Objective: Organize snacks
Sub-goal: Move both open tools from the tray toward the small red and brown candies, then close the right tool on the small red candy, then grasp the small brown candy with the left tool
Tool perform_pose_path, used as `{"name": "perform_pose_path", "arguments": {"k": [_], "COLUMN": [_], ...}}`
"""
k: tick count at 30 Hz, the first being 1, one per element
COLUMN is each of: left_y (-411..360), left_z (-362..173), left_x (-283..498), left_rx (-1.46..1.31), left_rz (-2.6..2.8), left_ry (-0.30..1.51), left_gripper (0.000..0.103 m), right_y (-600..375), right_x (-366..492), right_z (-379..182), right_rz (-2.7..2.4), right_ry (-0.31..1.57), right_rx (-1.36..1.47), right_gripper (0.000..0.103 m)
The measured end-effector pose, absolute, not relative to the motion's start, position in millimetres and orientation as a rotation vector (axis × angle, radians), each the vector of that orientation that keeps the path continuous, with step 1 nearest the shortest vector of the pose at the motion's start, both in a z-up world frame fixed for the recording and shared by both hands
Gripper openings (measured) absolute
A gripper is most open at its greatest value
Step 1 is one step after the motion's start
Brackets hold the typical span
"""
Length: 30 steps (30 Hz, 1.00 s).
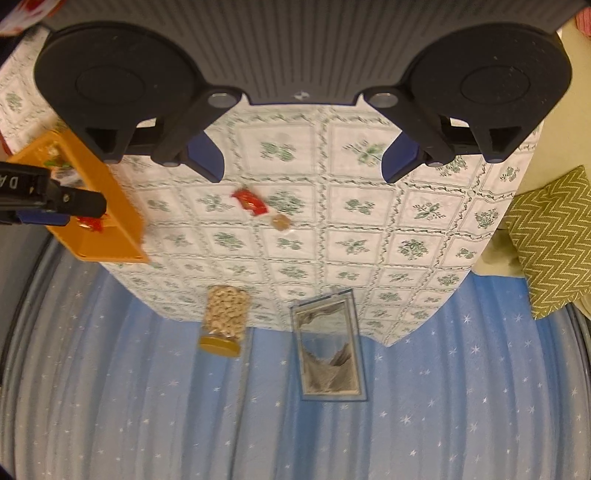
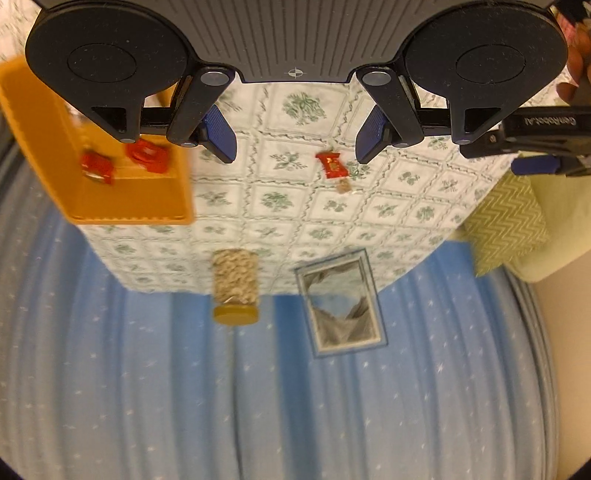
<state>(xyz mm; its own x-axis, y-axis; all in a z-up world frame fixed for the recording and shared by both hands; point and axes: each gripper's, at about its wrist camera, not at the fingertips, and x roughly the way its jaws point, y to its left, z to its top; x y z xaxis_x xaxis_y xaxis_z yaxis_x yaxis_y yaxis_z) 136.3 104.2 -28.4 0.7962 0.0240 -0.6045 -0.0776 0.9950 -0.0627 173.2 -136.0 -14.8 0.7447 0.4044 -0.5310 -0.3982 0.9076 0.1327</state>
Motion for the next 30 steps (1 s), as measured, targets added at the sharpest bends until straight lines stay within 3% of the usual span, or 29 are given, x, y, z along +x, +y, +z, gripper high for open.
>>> {"name": "perform_pose_path", "arguments": {"k": [8, 12, 23, 26, 30], "left_y": [133, 142, 160, 159, 155], "left_z": [-52, -63, -83, -87, -92], "left_x": [198, 228, 273, 275, 281], "left_rx": [-0.068, -0.069, -0.076, -0.083, -0.089], "left_rz": [0.1, 0.09, 0.074, 0.06, 0.043], "left_ry": [0.648, 0.664, 0.724, 0.735, 0.744], "left_gripper": [0.091, 0.091, 0.091, 0.091, 0.091], "right_y": [-93, -73, -35, -32, -39], "right_x": [243, 273, 327, 333, 337], "right_z": [-61, -78, -118, -127, -118], "right_rz": [0.538, 0.587, 0.643, 0.632, 0.592], "right_ry": [0.649, 0.696, 0.793, 0.83, 0.823], "right_rx": [-0.086, -0.112, -0.174, -0.182, -0.131], "right_gripper": [0.071, 0.055, 0.039, 0.025, 0.022]}}
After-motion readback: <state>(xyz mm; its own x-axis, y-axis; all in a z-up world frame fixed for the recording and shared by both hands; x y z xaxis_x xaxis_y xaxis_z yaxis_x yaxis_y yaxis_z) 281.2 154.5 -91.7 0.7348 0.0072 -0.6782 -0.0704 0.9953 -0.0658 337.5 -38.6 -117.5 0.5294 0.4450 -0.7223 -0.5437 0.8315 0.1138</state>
